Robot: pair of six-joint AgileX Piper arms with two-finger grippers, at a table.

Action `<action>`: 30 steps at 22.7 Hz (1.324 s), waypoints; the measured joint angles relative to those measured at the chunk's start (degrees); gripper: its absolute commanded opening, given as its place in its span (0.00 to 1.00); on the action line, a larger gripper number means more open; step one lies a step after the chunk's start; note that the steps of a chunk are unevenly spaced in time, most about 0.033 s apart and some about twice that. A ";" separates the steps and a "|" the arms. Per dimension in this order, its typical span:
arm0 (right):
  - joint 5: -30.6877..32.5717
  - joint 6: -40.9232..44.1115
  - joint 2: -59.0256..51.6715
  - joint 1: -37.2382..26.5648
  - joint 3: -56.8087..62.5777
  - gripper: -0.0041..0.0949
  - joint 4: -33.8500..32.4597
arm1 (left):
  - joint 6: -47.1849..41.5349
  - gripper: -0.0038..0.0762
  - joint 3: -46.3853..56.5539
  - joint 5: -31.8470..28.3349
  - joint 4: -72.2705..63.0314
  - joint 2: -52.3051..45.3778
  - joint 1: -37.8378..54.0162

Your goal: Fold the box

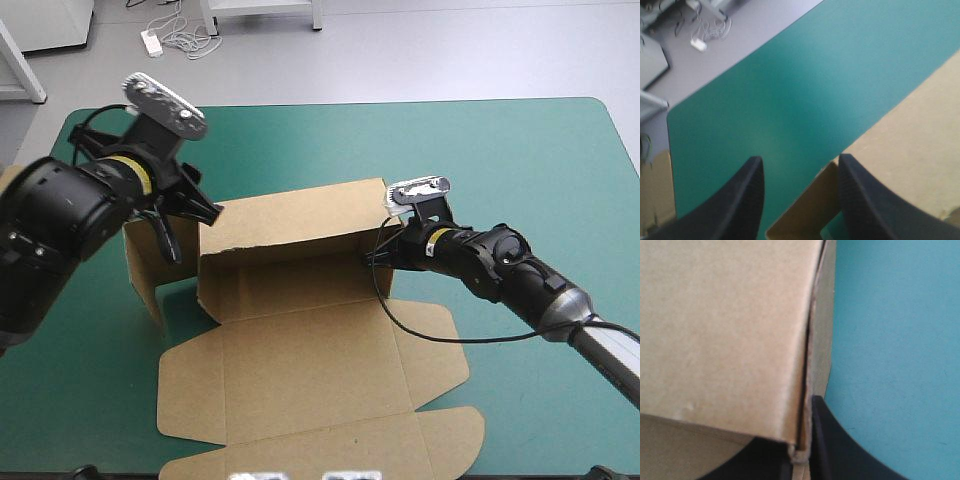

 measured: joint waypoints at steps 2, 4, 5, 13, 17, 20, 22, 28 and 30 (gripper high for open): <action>2.35 0.15 0.00 0.00 -1.09 0.04 -0.52 | 1.32 0.47 0.00 0.00 -6.40 0.13 8.33; 4.79 0.17 0.00 0.00 -2.27 0.04 -1.09 | 3.36 0.47 0.00 -0.27 -14.20 0.34 17.32; 6.32 0.22 0.00 0.00 -3.01 0.04 -1.09 | 4.62 0.47 0.00 -0.61 -18.32 0.56 21.89; 21.72 0.18 0.09 0.05 -13.30 0.04 -2.54 | 13.64 0.47 0.02 0.04 -43.89 5.87 48.69; 33.12 1.25 0.09 0.05 -22.62 0.04 -6.23 | 14.35 0.47 3.85 -2.43 -44.81 6.08 51.50; 40.24 1.67 0.86 -0.20 -27.26 0.04 -8.04 | 14.35 0.47 7.52 -3.45 -45.10 7.16 51.76; 44.00 1.85 2.55 -1.48 -29.68 0.04 -8.05 | 14.35 0.47 9.44 -4.15 -45.47 8.11 51.80; 44.56 -1.16 11.68 -9.07 -33.75 0.04 -0.33 | 14.35 0.47 9.92 -6.02 -47.43 8.22 51.82; 44.56 -1.78 15.39 -11.04 -35.48 0.04 1.81 | 14.35 0.47 9.92 -6.50 -47.87 8.22 51.82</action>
